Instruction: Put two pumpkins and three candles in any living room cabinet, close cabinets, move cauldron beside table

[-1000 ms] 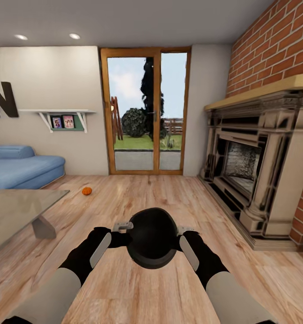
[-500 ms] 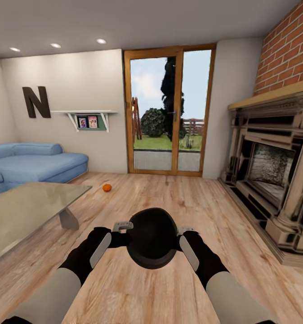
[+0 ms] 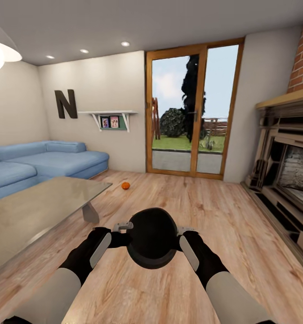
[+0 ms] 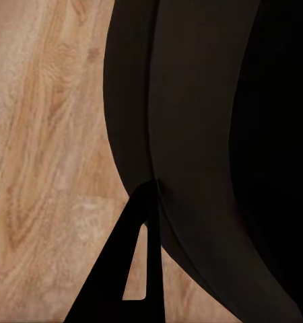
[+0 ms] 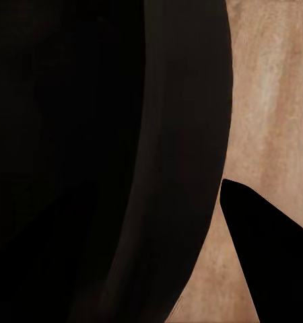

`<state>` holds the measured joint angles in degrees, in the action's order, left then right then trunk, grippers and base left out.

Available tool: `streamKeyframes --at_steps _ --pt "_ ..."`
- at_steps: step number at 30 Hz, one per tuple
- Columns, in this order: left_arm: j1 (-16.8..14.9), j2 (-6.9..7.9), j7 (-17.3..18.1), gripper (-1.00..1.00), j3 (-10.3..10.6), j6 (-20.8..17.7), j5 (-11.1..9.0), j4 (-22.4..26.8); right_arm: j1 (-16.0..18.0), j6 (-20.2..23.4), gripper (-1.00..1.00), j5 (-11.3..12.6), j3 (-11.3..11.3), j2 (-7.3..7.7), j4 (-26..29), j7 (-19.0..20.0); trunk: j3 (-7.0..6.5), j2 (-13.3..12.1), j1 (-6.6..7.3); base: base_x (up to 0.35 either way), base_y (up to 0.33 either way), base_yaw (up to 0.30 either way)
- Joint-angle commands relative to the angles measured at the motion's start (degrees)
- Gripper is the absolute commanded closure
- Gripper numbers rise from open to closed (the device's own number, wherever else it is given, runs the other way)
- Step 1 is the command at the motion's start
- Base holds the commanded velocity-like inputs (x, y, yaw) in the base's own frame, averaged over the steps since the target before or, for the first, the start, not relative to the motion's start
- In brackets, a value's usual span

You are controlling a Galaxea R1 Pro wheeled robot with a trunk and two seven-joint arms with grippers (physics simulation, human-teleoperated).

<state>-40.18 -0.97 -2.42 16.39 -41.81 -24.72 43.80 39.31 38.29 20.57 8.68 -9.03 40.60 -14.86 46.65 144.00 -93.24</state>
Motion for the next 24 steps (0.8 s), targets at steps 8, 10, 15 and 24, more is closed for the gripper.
streamKeyframes --at_steps 8,10,15,24 --pt "-0.05 0.01 -0.3 1.0 0.75 -0.11 -2.44 0.06 0.06 0.11 1.0 0.8 0.28 0.03 0.09 -0.52 0.05 0.04 0.02 0.0 -0.013 0.289" --pt "-0.04 0.01 -0.3 1.0 0.75 -0.11 -2.44 0.06 0.06 0.12 1.0 0.8 0.28 0.05 0.09 -0.52 0.05 0.04 0.02 0.0 -0.058 0.289" --pt "-0.03 0.01 -0.3 1.0 0.75 -0.11 -2.44 0.05 0.06 0.12 1.0 0.79 0.28 0.05 0.09 -0.52 0.05 0.04 0.02 0.0 -0.077 0.289" --pt "-0.03 0.01 -0.3 1.0 0.69 -0.11 -2.44 0.05 0.06 0.12 1.0 0.79 0.28 0.04 0.09 -0.52 0.05 0.04 0.02 0.0 -0.096 0.289"
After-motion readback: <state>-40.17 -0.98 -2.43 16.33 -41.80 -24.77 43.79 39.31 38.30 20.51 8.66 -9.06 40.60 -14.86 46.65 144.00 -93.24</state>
